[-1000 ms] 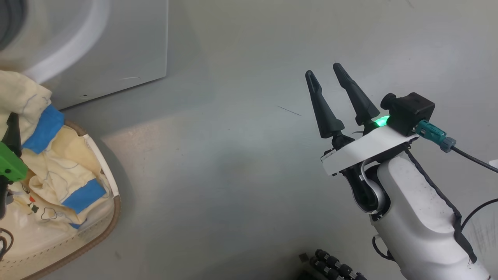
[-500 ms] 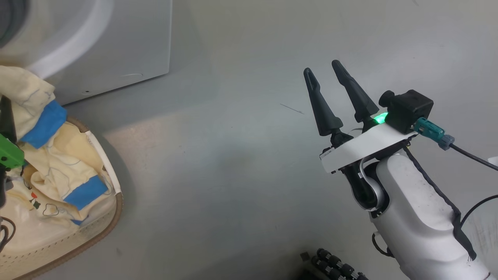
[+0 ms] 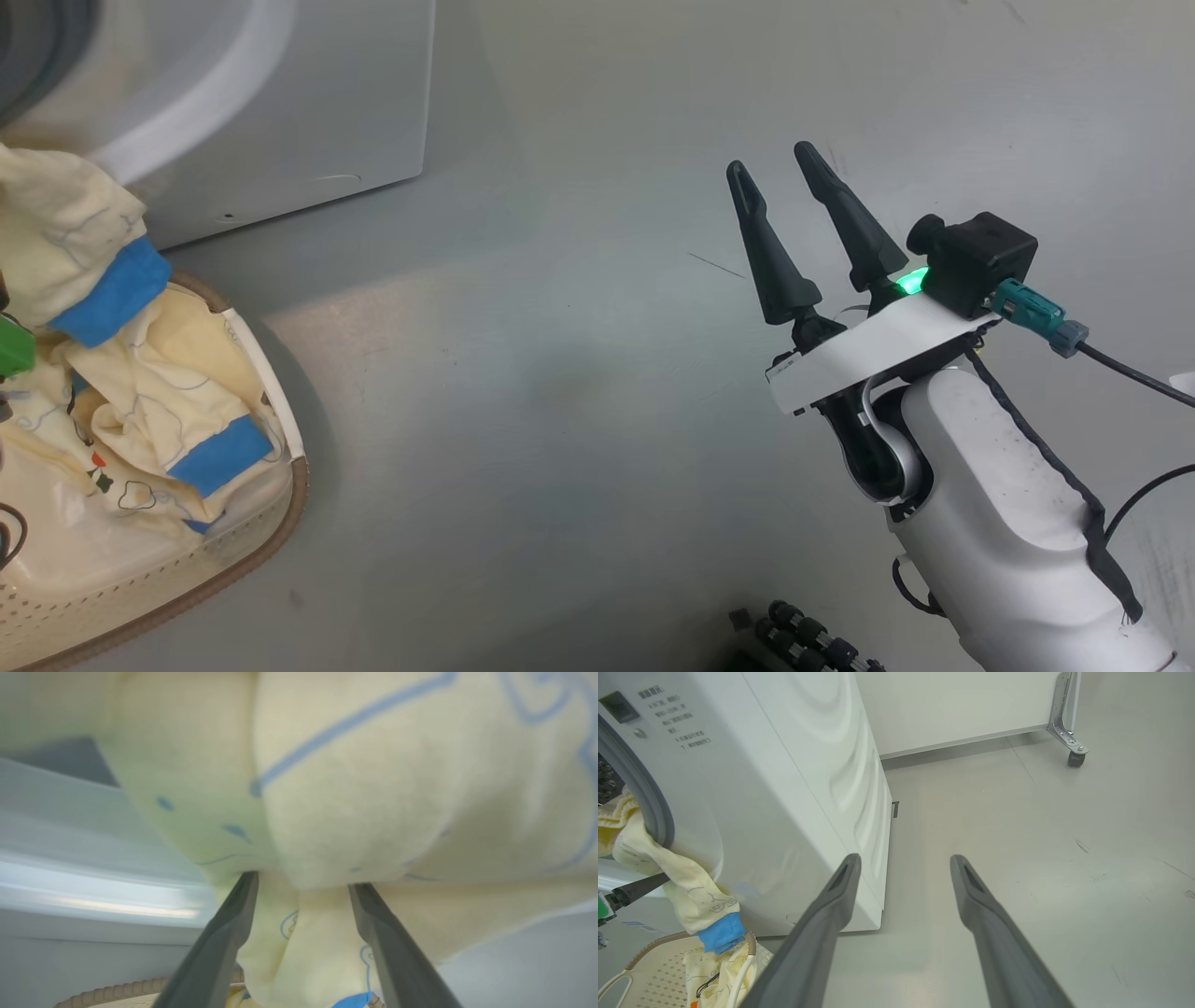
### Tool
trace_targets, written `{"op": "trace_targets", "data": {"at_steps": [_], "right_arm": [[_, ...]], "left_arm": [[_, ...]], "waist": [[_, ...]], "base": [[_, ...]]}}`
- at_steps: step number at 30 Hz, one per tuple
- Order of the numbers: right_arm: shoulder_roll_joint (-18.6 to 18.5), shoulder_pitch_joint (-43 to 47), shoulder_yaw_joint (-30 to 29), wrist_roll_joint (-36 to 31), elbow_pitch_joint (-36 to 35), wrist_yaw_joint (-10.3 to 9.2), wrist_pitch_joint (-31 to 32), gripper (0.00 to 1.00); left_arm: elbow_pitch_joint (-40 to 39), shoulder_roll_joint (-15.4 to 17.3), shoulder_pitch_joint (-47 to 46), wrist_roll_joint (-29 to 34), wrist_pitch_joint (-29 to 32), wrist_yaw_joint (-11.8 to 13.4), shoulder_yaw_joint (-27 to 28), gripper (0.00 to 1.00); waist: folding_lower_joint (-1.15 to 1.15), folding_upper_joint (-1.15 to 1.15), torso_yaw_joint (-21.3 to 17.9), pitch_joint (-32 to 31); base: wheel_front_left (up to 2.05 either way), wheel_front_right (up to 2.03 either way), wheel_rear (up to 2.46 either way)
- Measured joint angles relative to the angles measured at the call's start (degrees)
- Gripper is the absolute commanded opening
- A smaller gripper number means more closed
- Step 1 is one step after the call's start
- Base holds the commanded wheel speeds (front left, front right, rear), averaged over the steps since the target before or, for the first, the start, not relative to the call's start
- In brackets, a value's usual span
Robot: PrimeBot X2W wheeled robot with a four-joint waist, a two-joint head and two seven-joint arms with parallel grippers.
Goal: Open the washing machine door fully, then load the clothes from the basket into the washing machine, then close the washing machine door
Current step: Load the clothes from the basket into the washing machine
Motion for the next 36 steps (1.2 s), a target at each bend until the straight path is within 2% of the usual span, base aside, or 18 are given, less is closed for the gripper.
{"op": "trace_targets", "data": {"at_steps": [9, 10, 11, 13, 26, 36], "right_arm": [[0.01, -0.04, -0.11, 0.00, 0.00, 0.00, 0.00, 1.00], [0.02, -0.04, -0.11, 0.00, 0.00, 0.00, 0.00, 1.00], [0.04, -0.04, -0.11, 0.00, 0.00, 0.00, 0.00, 1.00], [0.07, -0.05, -0.13, 0.00, 0.00, 0.00, 0.00, 1.00], [0.16, -0.04, -1.02, 0.00, 0.65, 0.00, 0.00, 1.00], [0.16, 0.31, -1.36, 0.01, 1.35, 0.00, 0.00, 1.00]], "left_arm": [[1.24, 0.11, -0.34, 0.40, -3.35, 0.00, -1.20, 1.00], [1.48, 0.12, -0.44, 0.38, -3.48, 0.00, -1.36, 0.65], [1.71, 0.14, -0.58, 0.38, -3.48, 0.00, -1.48, 0.65], [2.14, 0.11, -0.81, 0.34, -3.66, 0.00, -1.76, 0.00], [2.27, -1.80, -0.98, -1.57, -5.44, 0.00, -4.94, 0.00], [-2.45, -1.89, 2.62, -2.43, -7.88, 0.00, -7.12, 0.00]], "waist": [[0.00, 0.00, 0.00, 0.04], [0.00, 0.00, -0.01, 0.05], [0.00, 0.00, -0.01, 0.05], [0.00, 0.00, 0.00, 0.03], [0.00, 0.00, 0.89, -1.91], [0.00, 0.00, 2.50, -4.66]], "base": [[0.00, 0.00, 0.00], [0.00, 0.00, 0.00], [0.00, 0.00, 0.00], [0.00, 0.00, 0.00], [0.00, 0.00, 0.00], [0.00, 0.00, 0.00]]}}
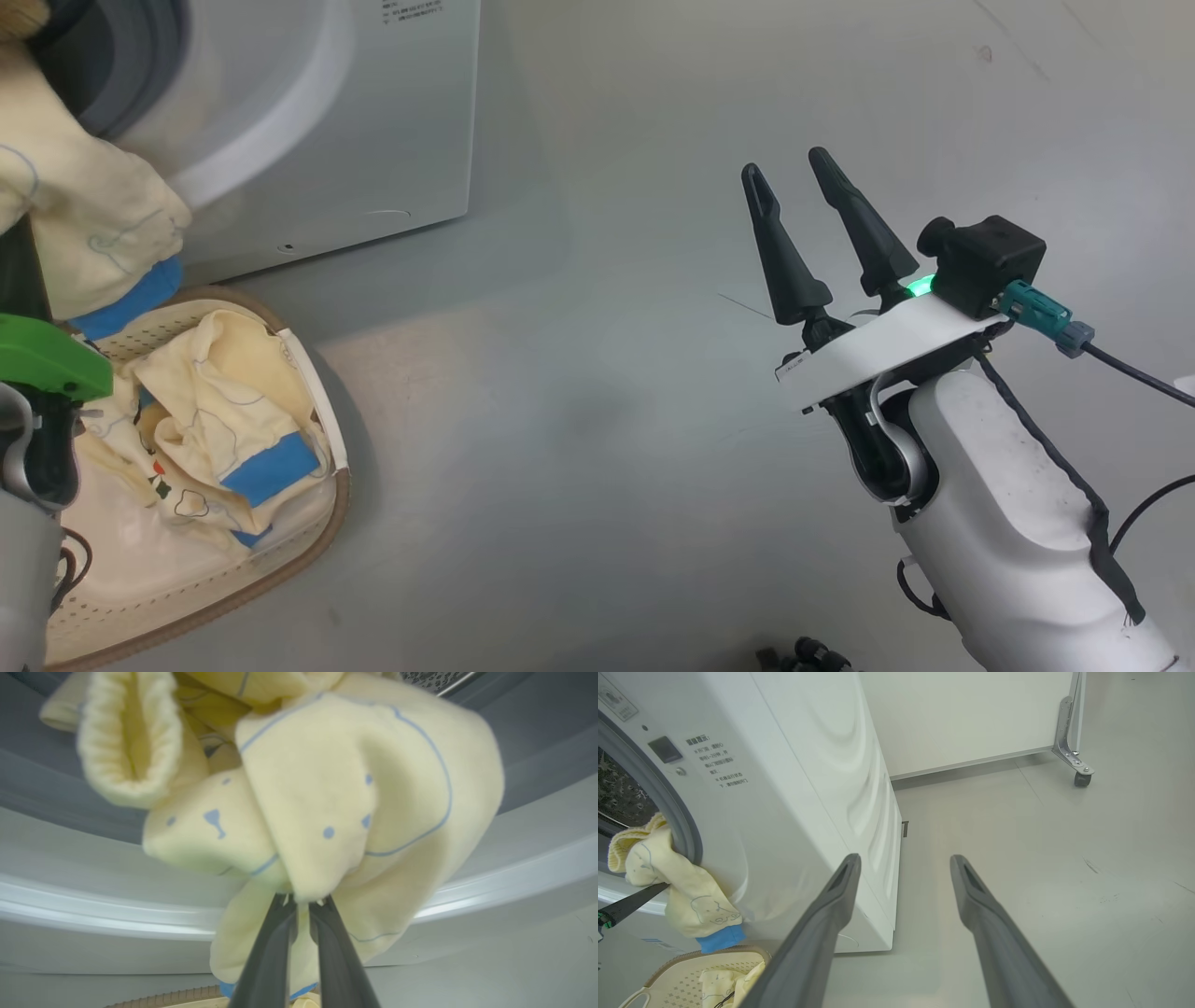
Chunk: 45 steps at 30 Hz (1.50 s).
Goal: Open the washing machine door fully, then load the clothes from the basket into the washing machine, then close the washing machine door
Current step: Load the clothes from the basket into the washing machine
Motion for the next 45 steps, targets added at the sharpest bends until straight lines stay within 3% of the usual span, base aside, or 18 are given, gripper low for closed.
{"op": "trace_targets", "data": {"at_steps": [19, 24, 38, 45], "right_arm": [[-0.21, 2.38, 0.07, 0.20, 0.24, 0.00, 0.00, 1.00], [-0.16, 2.35, 1.10, 0.30, -0.11, 0.00, 0.01, 1.00], [0.86, 2.20, 2.97, 0.77, -0.47, 0.00, 0.00, 1.00], [1.01, 2.05, 2.20, 0.78, -0.75, 0.00, 0.00, 1.00]], "left_arm": [[-12.72, 4.93, 1.75, -1.03, -0.98, 0.00, 2.03, 0.00], [-12.98, 6.65, -2.50, -0.94, -0.76, 0.00, 3.33, 0.00], [-7.08, 10.84, -15.25, 3.36, 7.53, 0.60, 1.60, 0.00], [-9.92, 10.93, -24.89, 6.33, -0.29, 1.94, 4.25, 0.00]], "waist": [[0.00, 0.00, 2.11, -3.24], [0.00, 0.00, 1.73, -2.38], [0.00, 0.00, -2.67, 1.72], [0.00, 0.00, -5.20, 3.62]], "base": [[0.00, 0.00, 0.00], [0.00, 0.00, 0.00], [0.00, 0.00, 0.00], [0.00, 0.00, 0.00]]}}
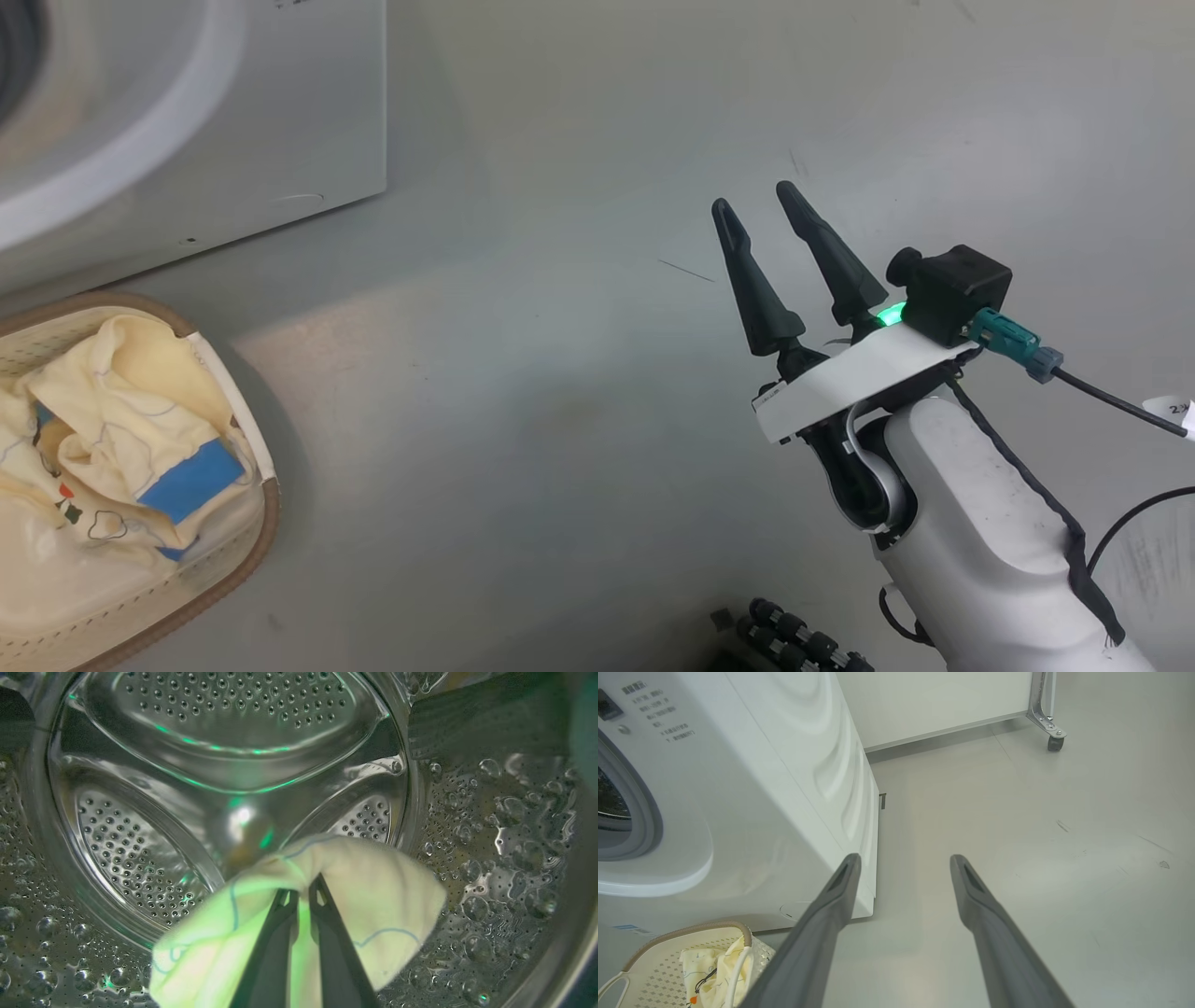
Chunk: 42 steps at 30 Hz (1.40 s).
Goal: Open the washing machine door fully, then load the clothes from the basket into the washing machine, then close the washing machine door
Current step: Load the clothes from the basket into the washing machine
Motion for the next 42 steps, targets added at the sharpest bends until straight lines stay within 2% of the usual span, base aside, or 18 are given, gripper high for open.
{"op": "trace_targets", "data": {"at_steps": [3, 4, 5, 6, 12, 21, 42], "right_arm": [[0.02, -0.01, -0.24, 0.00, 0.03, 0.00, 0.00, 1.00], [0.09, -0.01, -0.24, 0.00, 0.04, 0.00, 0.00, 1.00], [0.15, -0.02, -0.23, 0.00, 0.07, 0.00, 0.00, 1.00], [0.16, -0.02, -0.22, 0.00, 0.10, 0.00, 0.01, 1.00], [0.16, -0.58, -0.85, -0.01, 0.12, 0.00, 0.01, 1.00], [0.11, -0.91, -1.27, -0.10, 0.49, 0.00, 0.01, 1.00], [-1.54, -0.88, -2.87, -0.20, 1.48, 0.00, 0.00, 1.00]], "left_arm": [[1.59, -0.37, -0.83, 0.02, 0.41, 0.26, -0.36, 0.00], [3.05, -0.81, -0.61, 0.00, 1.11, 0.45, -0.59, 0.35], [4.47, -1.21, -0.20, 0.01, 1.63, 0.68, -1.04, 0.83], [5.64, -1.46, 0.29, 0.02, 1.86, 0.91, -1.51, 1.00], [10.21, -2.69, 1.38, -0.15, 3.76, 1.60, -2.16, 1.00], [13.06, -4.70, 2.84, -0.62, 2.66, 0.79, -2.58, 1.00], [11.17, -8.13, 15.34, -0.85, -0.83, -0.88, -3.38, 1.00]], "waist": [[0.00, 0.00, -0.48, 0.62], [0.00, 0.00, -0.55, 0.75], [0.00, 0.00, -0.57, 0.83], [0.00, 0.00, -0.52, 0.87], [0.00, 0.00, 0.15, 0.83], [0.00, 0.00, 2.02, -0.20], [0.00, 0.00, 6.32, -5.73]], "base": [[0.00, 0.00, 0.00], [0.00, 0.00, 0.00], [0.00, 0.00, 0.00], [0.00, 0.00, 0.00], [0.00, 0.00, 0.00], [0.00, 0.00, 0.00], [0.00, 0.00, 0.00]]}}
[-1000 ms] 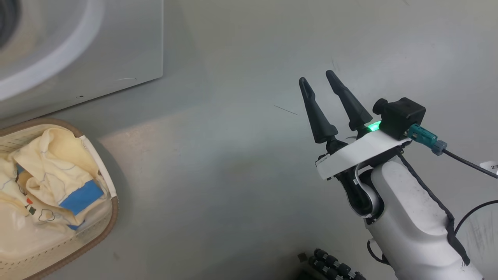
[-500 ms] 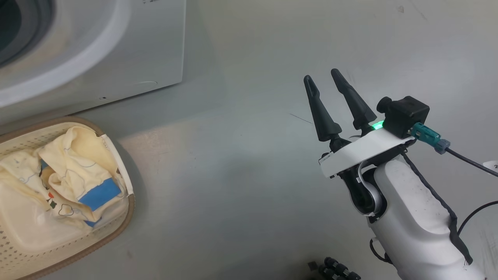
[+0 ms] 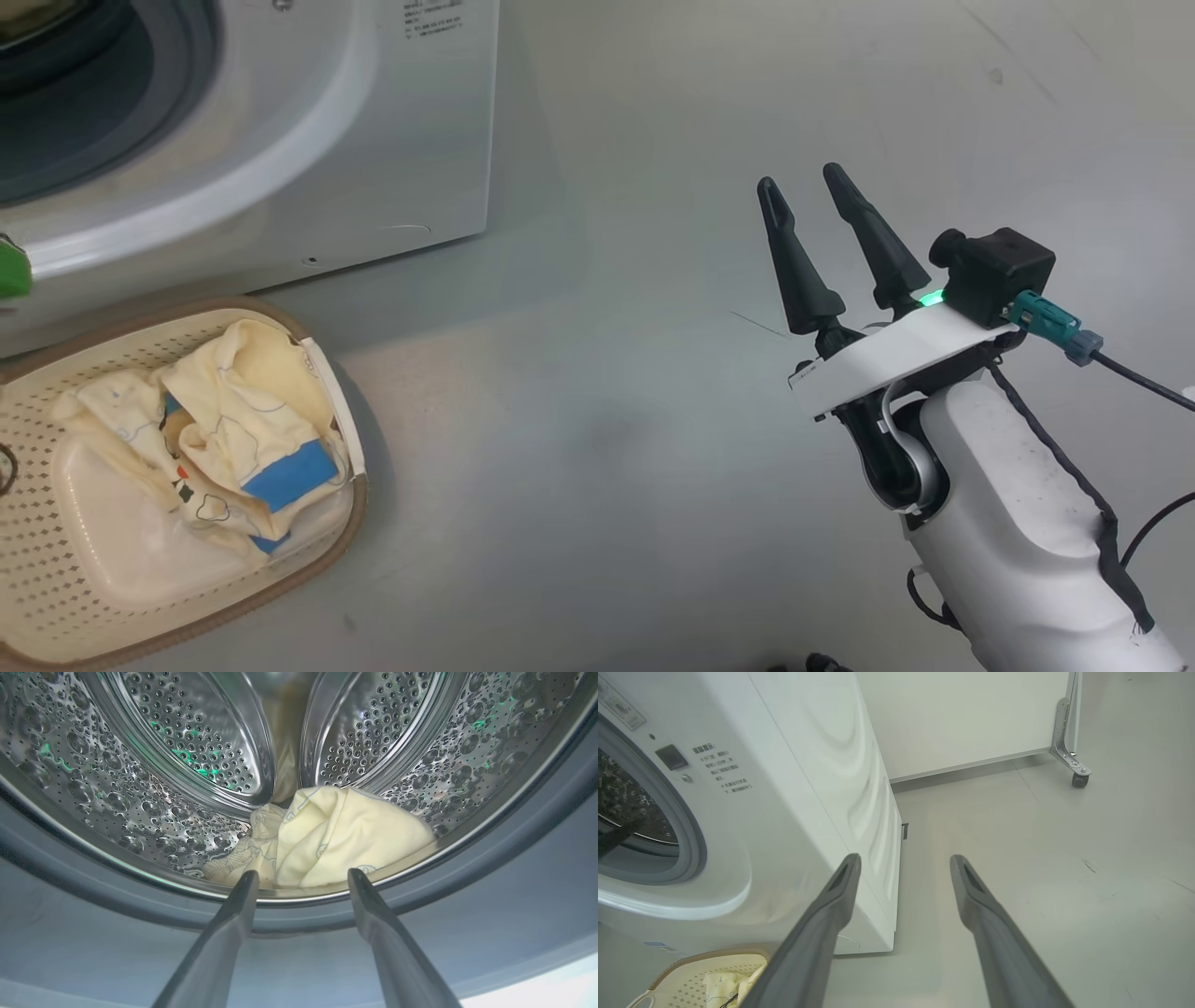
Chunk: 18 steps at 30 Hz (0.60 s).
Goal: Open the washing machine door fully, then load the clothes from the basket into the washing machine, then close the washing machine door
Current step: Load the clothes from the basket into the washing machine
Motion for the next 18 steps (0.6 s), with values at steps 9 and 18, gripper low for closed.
{"op": "trace_targets", "data": {"at_steps": [9, 18], "right_arm": [[-1.04, 0.64, -0.41, 0.00, 0.77, 0.00, 0.00, 1.00], [-2.03, 1.92, -0.55, 0.03, 1.34, 0.00, 0.00, 1.00]], "left_arm": [[-6.98, -1.26, 6.14, 0.02, -0.29, 0.00, 3.58, 1.00], [-11.76, -2.76, 13.79, 0.35, -0.29, 0.00, 6.33, 1.00]], "waist": [[0.00, 0.00, 2.08, -4.64], [0.00, 0.00, 3.69, -8.70]], "base": [[0.00, 0.00, 0.00], [0.00, 0.00, 0.00]]}}
